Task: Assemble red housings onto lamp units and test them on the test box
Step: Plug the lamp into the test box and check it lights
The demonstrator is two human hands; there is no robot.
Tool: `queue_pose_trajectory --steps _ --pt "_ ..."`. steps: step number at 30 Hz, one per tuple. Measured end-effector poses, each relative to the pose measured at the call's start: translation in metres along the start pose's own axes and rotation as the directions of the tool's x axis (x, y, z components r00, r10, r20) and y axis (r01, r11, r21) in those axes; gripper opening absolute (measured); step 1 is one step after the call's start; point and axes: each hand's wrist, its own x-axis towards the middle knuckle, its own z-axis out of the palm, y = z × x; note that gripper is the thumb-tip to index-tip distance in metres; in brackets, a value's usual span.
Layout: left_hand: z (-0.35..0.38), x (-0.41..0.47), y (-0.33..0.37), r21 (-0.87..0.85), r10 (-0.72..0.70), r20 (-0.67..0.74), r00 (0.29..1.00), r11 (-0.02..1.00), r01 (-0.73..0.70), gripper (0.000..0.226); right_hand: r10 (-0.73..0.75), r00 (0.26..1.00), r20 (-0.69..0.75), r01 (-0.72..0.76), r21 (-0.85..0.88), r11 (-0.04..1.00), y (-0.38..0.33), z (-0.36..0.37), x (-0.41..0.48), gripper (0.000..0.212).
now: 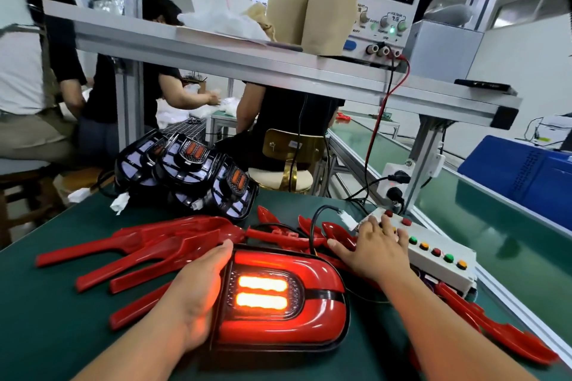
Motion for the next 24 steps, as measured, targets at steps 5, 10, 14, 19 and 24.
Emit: queue_pose_trajectory --steps 5,10,14,19,24 --pt "0.0 0.001 -0.001 -0.026 -0.002 0.004 1.0 1.0 0.002 0.04 0.03 0.999 0.013 -0.03 0.023 0.999 -0.001 0.008 -0.002 0.11" --pt "0.001 0.0 -0.001 -0.021 0.012 0.016 1.0 1.0 -0.012 0.037 0.034 0.999 0.032 -0.035 0.04 0.999 0.0 0.011 -0.001 0.107" --pt "0.002 -0.001 -0.001 -0.015 -0.009 0.045 0.999 1.0 0.009 0.042 0.032 0.999 0.039 -0.033 0.042 0.999 0.002 0.012 -0.001 0.107" --pt "0.0 0.003 -0.002 -0.043 -0.063 0.089 0.994 0.997 0.067 0.053 0.001 0.999 0.036 -0.001 -0.017 1.0 0.003 0.009 -0.001 0.12" --pt "-0.003 0.005 -0.002 -0.052 -0.079 0.11 0.991 0.995 0.085 0.054 -0.009 1.0 0.028 0.01 -0.018 1.0 0.003 0.008 -0.002 0.129"
